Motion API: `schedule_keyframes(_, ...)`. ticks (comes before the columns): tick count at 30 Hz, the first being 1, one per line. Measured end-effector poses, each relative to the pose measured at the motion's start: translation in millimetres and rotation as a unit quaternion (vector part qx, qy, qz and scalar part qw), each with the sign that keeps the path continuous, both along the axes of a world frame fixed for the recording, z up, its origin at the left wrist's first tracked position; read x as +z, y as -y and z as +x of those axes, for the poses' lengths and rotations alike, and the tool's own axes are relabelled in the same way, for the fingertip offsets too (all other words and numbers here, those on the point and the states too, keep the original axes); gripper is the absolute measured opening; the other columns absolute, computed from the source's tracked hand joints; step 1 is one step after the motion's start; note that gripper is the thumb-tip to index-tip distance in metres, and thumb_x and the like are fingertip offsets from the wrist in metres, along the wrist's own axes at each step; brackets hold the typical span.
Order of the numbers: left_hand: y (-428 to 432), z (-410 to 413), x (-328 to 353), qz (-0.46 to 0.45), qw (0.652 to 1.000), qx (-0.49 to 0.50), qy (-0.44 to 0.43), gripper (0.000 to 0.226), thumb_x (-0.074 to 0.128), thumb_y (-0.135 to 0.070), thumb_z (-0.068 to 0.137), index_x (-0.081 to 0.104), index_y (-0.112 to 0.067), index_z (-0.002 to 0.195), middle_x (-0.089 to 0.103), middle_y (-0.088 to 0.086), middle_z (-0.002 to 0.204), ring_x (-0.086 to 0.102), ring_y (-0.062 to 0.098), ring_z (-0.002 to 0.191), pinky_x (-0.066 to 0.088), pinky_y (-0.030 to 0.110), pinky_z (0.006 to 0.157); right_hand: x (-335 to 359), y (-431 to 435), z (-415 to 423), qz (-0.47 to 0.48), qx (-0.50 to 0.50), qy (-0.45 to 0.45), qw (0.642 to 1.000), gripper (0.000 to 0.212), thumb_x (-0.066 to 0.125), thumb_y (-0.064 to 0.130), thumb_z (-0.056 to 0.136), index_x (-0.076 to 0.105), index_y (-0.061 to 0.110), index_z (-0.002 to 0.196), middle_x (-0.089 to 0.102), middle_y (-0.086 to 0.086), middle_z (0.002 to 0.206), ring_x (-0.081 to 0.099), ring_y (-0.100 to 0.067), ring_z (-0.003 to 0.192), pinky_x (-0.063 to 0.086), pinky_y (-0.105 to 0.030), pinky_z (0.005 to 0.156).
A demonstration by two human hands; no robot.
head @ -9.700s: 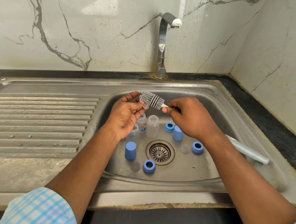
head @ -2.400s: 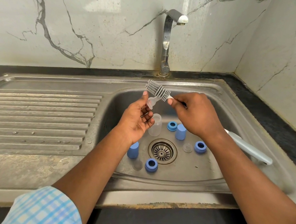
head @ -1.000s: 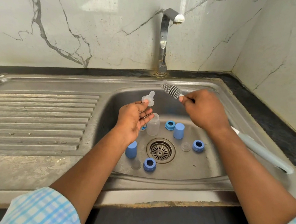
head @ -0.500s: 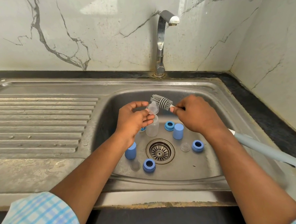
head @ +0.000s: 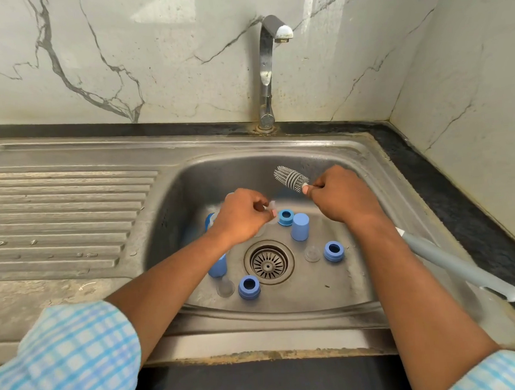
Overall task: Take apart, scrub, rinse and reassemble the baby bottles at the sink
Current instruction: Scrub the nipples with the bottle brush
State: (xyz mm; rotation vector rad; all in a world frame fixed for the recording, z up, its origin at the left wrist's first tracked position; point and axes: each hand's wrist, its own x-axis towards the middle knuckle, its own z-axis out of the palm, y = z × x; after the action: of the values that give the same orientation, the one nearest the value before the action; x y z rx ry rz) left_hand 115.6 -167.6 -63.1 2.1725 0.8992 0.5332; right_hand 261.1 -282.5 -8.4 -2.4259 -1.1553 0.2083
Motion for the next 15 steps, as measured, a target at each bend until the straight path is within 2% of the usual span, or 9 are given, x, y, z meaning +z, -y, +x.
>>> schedule_keyframes(3, 0.4, 17.1, -10.6, 0.041, 0.994, -0.038, -0.095, 0.019, 0.069, -0.011, 0.082, 0.075, -0.011, 0.100, 0.073, 0.002, 0.093, 0.068, 0.019, 0.090, 0.052, 0.028, 0.077, -5.4, -2.8, 6.6, -0.002, -0.014, -0.004, 1.000, 0.043, 0.061, 0.037, 0.094, 0.049, 0.018, 0.057, 0.050, -0.001, 0.059, 0.050, -0.024, 0.059, 0.029, -0.028, 0.051)
schedule_keyframes(6, -0.1, 32.3, -26.0, 0.066, 0.983, -0.051, -0.166, 0.028, 0.067, -0.008, 0.079, 0.073, -0.018, 0.105, 0.072, 0.004, 0.102, 0.068, 0.021, 0.093, 0.057, 0.034, 0.083, -8.7, -5.7, 9.1, -0.003, -0.029, -0.001, 1.000, 0.044, 0.061, 0.037, 0.094, 0.046, 0.018, 0.057, 0.049, -0.002, 0.060, 0.047, -0.022, 0.057, 0.026, -0.027, 0.049)
schedule_keyframes(9, -2.4, 43.8, -37.2, 0.081, 0.974, -0.051, -0.205, 0.029, 0.069, -0.011, 0.084, 0.069, -0.021, 0.111, 0.069, 0.004, 0.108, 0.067, 0.023, 0.097, 0.057, 0.037, 0.085, -11.4, -9.7, 8.0, -0.004, -0.031, -0.005, 1.000, 0.040, 0.061, 0.037, 0.094, 0.048, 0.018, 0.061, 0.055, -0.005, 0.070, 0.050, -0.026, 0.064, 0.027, -0.026, 0.049)
schedule_keyframes(12, -4.6, 53.4, -42.2, 0.127, 0.958, -0.058, -0.251, 0.027, 0.069, -0.019, 0.090, 0.067, -0.020, 0.116, 0.066, 0.005, 0.114, 0.064, 0.024, 0.102, 0.055, 0.036, 0.086, -15.1, -13.4, 5.9, -0.006, -0.025, -0.010, 1.000, 0.028, 0.060, 0.038, 0.094, 0.058, 0.018, 0.074, 0.058, -0.005, 0.075, 0.052, -0.026, 0.068, 0.031, -0.027, 0.053)
schedule_keyframes(15, -6.3, 62.3, -44.3, 0.157, 0.946, -0.055, -0.280, 0.033, 0.066, -0.022, 0.093, 0.062, -0.017, 0.126, 0.064, 0.008, 0.121, 0.062, 0.026, 0.108, 0.052, 0.035, 0.087, -18.4, -16.3, 6.2, 0.001, -0.028, -0.007, 1.000, 0.025, 0.059, 0.039, 0.095, 0.064, 0.016, 0.086, 0.059, -0.005, 0.079, 0.053, -0.024, 0.068, 0.031, -0.026, 0.053)
